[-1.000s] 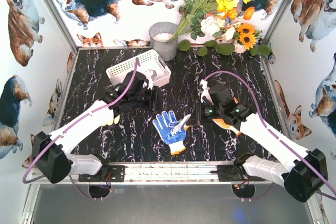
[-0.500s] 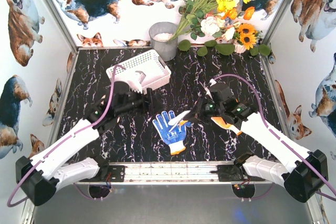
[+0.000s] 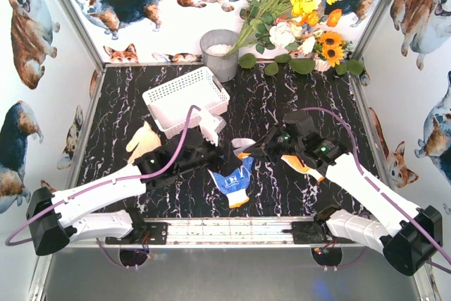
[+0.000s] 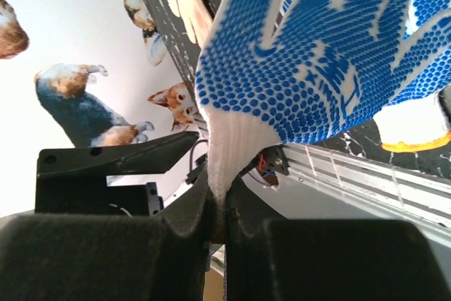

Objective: Put the gloves into the storage basket
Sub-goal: Turn over the glove.

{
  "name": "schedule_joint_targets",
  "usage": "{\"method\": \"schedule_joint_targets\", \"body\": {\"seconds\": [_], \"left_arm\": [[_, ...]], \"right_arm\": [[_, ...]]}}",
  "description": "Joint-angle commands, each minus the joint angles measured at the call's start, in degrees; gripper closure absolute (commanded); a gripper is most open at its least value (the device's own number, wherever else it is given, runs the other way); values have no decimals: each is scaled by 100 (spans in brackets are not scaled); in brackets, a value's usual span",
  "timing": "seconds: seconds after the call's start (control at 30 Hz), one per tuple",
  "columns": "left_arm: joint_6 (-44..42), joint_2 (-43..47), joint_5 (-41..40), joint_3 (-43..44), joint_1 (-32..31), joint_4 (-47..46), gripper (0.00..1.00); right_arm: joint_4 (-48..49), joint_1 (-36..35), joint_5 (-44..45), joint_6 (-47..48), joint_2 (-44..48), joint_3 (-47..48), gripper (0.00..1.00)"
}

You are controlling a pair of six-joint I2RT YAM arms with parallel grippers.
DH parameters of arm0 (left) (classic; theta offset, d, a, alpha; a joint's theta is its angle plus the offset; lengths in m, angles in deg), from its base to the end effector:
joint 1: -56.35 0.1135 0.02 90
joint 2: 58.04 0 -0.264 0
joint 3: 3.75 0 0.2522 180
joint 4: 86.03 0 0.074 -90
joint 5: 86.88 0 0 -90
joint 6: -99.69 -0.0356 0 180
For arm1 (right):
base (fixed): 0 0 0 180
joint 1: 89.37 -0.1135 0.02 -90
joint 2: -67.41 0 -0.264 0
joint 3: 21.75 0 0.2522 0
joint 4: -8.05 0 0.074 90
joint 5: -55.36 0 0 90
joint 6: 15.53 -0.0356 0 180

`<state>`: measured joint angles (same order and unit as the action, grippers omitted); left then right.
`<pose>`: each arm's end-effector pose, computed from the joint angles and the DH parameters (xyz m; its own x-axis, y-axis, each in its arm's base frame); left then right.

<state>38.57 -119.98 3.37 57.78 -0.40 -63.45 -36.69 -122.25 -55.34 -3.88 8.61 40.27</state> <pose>0.1363 -0.2082 0.3019 -0.5925 0.0228 -0.8053 0.6308 0.6349 -0.4461 0.1740 0.1275 0.2824 -0.8275 0.5560 0.0783 0.3978 0.4821 0.7806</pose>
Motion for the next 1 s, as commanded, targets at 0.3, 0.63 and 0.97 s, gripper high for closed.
{"method": "schedule_joint_targets", "body": {"seconds": [0.3, 0.63, 0.97], "left_arm": [[-1121, -637, -228, 674, -274, -308, 42], [-1242, -693, -321, 684, -340, -203, 77], [-1476, -450, -1071, 1112, -300, 897, 100]], "right_arm": [[606, 10, -240, -554, 206, 352, 100], [732, 17, -268, -565, 234, 269, 100], [736, 440, -338, 924, 444, 343, 46]]}}
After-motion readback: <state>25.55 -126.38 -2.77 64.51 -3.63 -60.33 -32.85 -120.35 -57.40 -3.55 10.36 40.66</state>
